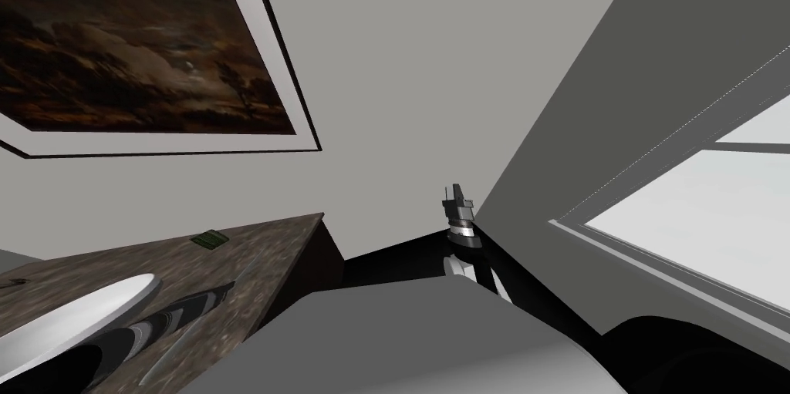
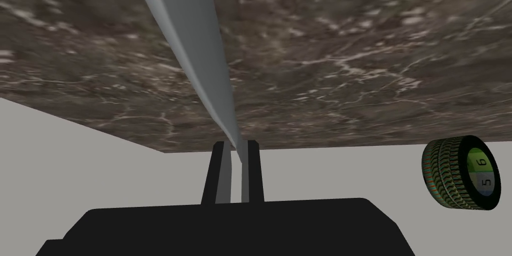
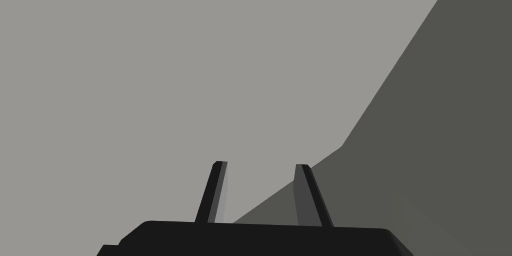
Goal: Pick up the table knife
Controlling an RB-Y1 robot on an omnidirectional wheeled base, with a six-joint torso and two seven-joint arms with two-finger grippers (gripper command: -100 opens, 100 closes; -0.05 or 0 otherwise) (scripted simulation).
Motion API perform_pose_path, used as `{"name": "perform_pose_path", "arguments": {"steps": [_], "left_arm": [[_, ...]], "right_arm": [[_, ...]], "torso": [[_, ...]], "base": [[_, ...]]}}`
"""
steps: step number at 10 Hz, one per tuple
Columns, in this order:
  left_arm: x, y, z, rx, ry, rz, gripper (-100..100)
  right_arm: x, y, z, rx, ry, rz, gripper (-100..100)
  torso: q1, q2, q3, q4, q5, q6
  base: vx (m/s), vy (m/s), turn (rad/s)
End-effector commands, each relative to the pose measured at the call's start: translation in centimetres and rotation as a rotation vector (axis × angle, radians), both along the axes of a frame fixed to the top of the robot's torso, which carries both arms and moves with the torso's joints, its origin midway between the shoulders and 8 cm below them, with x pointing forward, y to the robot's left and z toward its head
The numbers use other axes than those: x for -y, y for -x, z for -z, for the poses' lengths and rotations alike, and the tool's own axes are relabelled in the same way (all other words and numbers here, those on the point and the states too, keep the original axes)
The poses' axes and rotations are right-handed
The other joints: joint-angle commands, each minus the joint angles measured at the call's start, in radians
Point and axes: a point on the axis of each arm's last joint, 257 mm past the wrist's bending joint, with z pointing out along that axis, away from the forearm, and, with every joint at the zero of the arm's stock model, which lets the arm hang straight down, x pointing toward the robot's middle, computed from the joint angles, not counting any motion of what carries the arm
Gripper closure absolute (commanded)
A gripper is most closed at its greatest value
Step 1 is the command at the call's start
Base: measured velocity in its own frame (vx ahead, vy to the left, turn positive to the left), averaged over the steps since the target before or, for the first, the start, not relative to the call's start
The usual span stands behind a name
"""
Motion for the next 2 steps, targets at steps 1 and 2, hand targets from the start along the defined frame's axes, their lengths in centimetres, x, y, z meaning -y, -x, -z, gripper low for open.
{"name": "perform_pose_path", "arguments": {"steps": [1, 2], "left_arm": [[0.00, 0.00, 0.00, 0.000, 0.000, 0.000, 100], [0.03, 0.12, 0.04, -0.002, -0.001, 0.001, 0]], "right_arm": [[0.00, 0.00, 0.00, 0.000, 0.000, 0.000, 0], [0.00, 0.00, 0.00, 0.000, 0.000, 0.000, 0]], "torso": [[0.000, 0.000, 0.000, 0.000, 0.000, 0.000], [0.000, 0.000, 0.000, 0.000, 0.000, 0.000]], "base": [[0.011, 0.008, 0.002], [0.000, 0.000, 0.000]]}}
